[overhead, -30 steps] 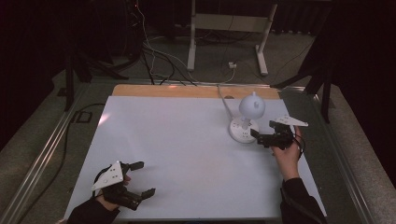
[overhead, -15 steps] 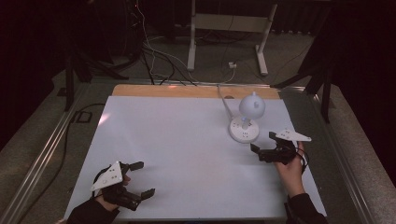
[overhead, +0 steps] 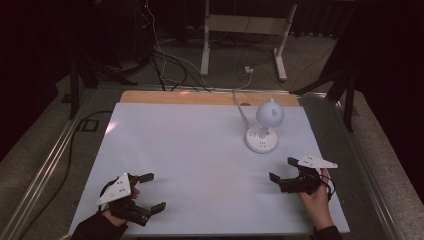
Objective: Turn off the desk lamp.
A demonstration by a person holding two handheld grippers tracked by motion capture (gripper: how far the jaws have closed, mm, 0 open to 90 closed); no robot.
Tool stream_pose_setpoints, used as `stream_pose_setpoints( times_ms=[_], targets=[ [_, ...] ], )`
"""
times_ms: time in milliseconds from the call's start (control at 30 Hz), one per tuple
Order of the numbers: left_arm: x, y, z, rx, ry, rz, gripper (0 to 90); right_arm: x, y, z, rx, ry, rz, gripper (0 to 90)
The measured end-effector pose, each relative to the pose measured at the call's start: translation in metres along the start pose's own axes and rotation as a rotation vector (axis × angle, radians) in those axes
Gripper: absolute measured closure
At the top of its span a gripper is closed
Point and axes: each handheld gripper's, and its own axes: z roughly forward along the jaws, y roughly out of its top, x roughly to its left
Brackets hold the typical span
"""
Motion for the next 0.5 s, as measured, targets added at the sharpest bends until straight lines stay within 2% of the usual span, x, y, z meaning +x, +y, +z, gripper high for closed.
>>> stream_pose_setpoints(
  times_ms=[500],
  targets=[
    [0.000,0.000,0.001,0.002,-0.007,0.001,0.5,0.011,-0.028,-0.018,0.065,0.066,-0.020,0.0]
  ],
)
